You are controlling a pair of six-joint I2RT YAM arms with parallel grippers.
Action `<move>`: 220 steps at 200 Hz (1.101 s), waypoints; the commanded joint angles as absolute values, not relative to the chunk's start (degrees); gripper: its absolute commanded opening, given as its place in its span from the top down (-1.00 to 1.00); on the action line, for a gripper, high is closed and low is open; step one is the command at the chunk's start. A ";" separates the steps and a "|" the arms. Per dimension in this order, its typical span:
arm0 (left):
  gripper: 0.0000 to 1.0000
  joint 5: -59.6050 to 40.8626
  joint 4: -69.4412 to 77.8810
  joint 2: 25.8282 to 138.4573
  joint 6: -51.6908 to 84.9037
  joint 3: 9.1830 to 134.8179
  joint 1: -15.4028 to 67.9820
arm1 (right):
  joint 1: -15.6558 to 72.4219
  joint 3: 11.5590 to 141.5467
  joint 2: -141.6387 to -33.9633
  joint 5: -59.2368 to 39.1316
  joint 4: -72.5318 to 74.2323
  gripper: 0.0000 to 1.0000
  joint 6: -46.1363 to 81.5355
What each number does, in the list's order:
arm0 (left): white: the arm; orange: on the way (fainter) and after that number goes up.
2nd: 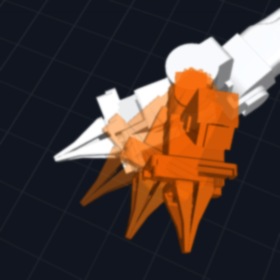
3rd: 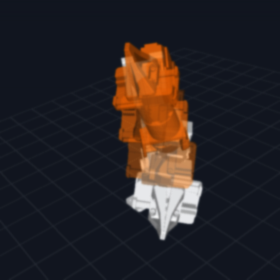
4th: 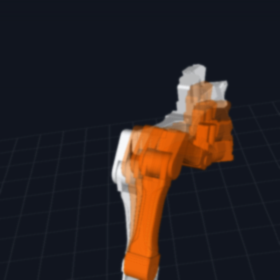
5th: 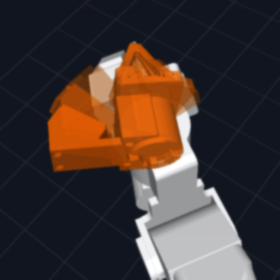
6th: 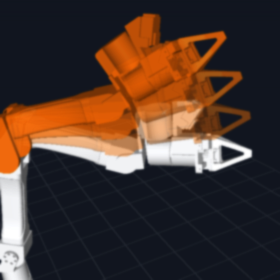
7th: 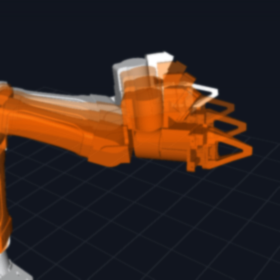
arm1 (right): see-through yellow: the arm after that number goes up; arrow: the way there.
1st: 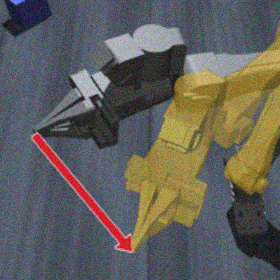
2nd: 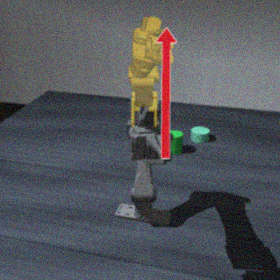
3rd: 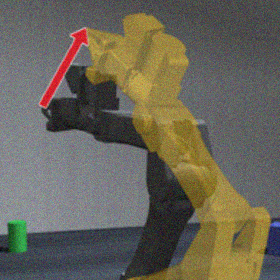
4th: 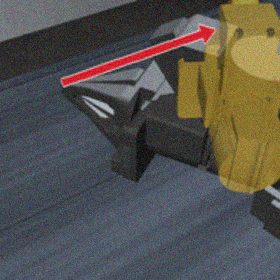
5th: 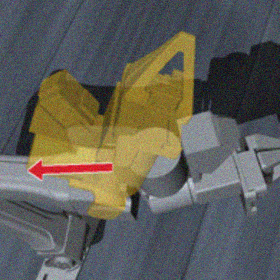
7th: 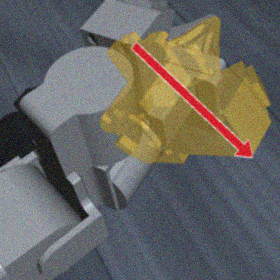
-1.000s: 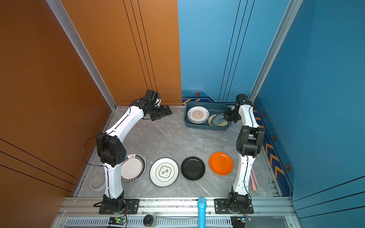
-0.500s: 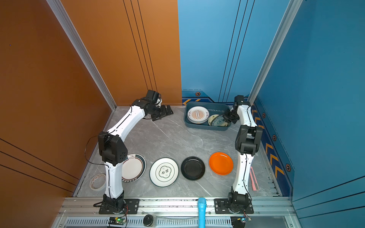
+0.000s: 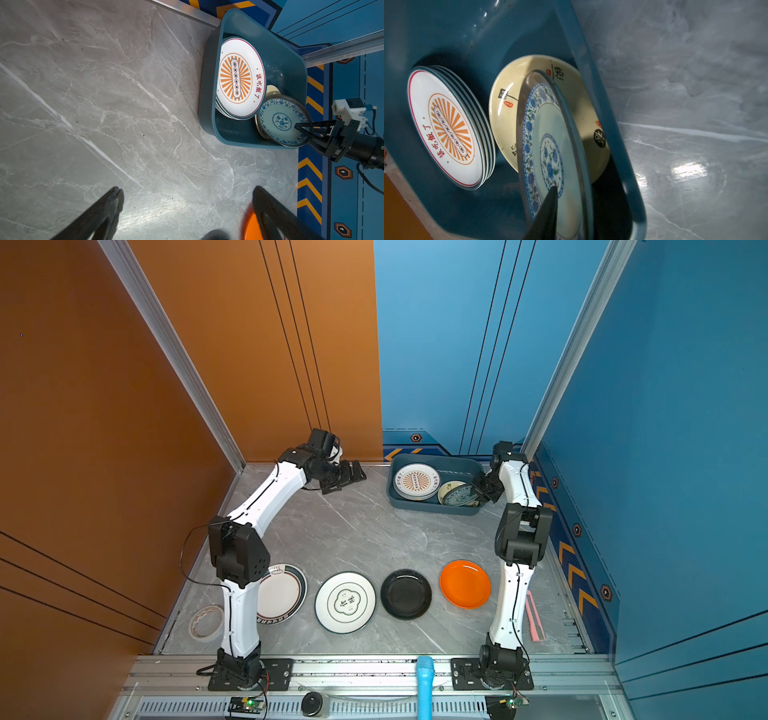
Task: Place the plates into the plastic bin on the countertop
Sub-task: 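Lower the floral plate into teal bin with right gripper while left gripper withdraws, then open the right gripper and raise it while left gripper reaches toward orange plate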
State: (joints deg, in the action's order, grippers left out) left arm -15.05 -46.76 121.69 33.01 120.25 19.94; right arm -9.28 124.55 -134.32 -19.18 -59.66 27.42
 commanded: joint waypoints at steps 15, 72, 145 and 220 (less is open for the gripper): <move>-0.99 -16.35 -47.63 122.51 33.04 121.56 20.30 | -8.96 126.04 -134.74 -16.75 -62.61 0.37 27.51; -0.99 -16.70 -47.59 122.67 32.68 121.29 20.48 | -8.96 126.04 -133.97 -15.17 -63.45 0.35 27.42; -0.99 -17.40 -47.55 122.76 32.12 120.94 20.48 | -9.05 125.99 -132.21 -11.34 -65.45 0.34 26.55; -0.97 -18.85 -47.64 120.73 30.39 119.11 22.29 | -9.05 131.70 -129.70 -15.46 -65.30 0.33 25.66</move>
